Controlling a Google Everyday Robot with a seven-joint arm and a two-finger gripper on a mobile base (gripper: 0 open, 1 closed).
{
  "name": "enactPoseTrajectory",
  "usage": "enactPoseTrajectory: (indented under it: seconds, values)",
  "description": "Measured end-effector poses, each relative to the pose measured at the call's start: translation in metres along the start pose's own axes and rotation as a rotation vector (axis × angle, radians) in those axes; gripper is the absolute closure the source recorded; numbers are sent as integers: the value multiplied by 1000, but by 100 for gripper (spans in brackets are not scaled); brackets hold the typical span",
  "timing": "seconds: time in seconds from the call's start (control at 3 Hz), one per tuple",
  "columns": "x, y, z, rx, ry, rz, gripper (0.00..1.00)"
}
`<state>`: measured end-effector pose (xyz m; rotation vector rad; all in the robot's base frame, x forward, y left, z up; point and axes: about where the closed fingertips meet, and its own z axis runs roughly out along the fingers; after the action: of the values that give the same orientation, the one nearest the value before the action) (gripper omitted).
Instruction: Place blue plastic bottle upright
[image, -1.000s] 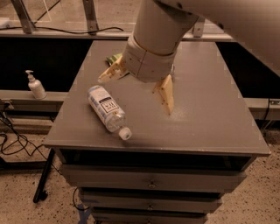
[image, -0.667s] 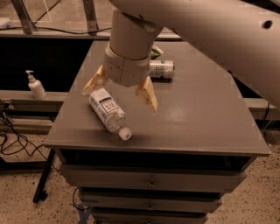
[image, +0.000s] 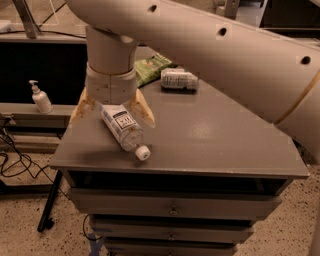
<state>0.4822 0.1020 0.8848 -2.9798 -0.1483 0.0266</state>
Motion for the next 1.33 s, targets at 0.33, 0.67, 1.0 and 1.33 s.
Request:
enactPoseTrajectory:
  seconds: [0.33, 0.67, 1.0, 1.33]
  values:
    - [-6, -9, 12, -58, -15, -141, 0]
    - [-1, -12, 13, -96, -8, -247, 0]
    - [9, -15, 9, -110, 1, -312, 0]
    - [27, -21, 5, -92, 32, -353, 0]
